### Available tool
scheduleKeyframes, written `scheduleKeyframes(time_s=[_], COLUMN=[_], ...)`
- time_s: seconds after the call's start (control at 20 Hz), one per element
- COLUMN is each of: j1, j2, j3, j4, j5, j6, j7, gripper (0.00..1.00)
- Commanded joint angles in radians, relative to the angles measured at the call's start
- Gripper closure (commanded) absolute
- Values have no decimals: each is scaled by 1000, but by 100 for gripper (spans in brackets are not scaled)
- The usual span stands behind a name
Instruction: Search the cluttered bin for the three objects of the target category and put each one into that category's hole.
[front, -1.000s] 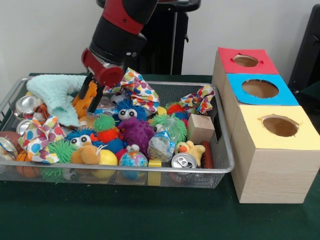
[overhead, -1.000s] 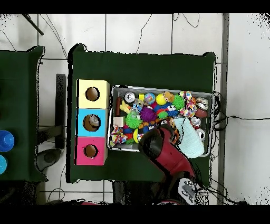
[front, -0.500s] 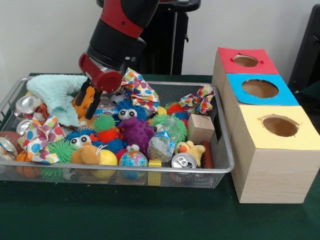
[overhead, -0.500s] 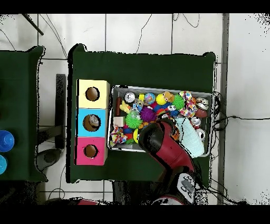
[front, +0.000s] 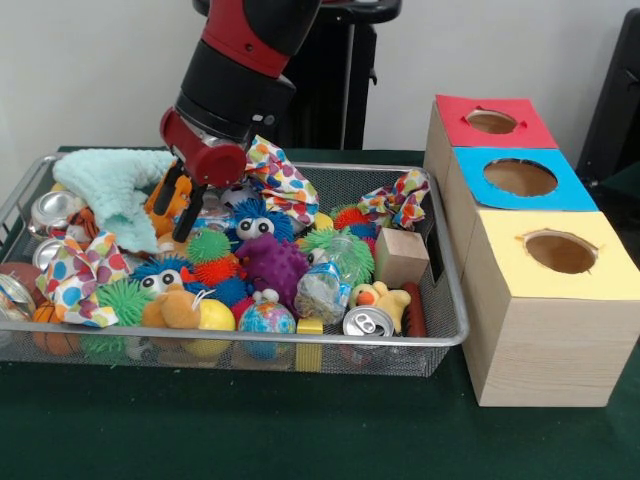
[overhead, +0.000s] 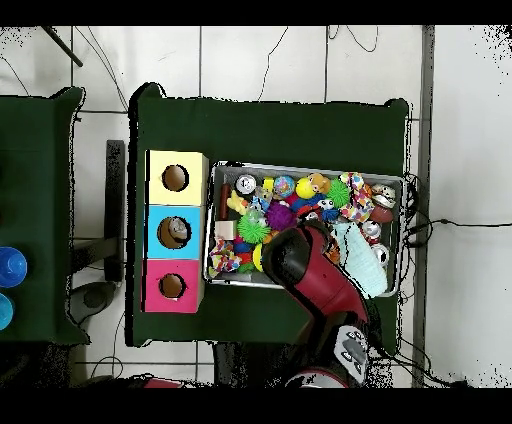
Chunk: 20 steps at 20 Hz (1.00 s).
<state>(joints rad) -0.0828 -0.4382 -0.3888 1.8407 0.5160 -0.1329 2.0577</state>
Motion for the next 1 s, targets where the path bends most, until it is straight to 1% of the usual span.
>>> scheduleKeyframes(time_s=[0.05, 0.2, 0.35, 0.5, 0.7, 0.75, 0.9, 1.0], j1=[0, -1, -9, -17, -33, -37, -39, -45], j2=[27, 40, 50, 55, 74, 81, 98, 99], j3=[68, 74, 92, 115, 160, 169, 177, 183], j4=[-66, -66, -57, -39, -12, -9, -7, -2], j5=[57, 66, 67, 70, 74, 70, 73, 74], j6=[115, 124, 107, 110, 91, 67, 45, 48], j7=[174, 177, 185, 198, 226, 233, 241, 242], gripper=[0, 0, 0, 0, 0, 0, 0, 0])
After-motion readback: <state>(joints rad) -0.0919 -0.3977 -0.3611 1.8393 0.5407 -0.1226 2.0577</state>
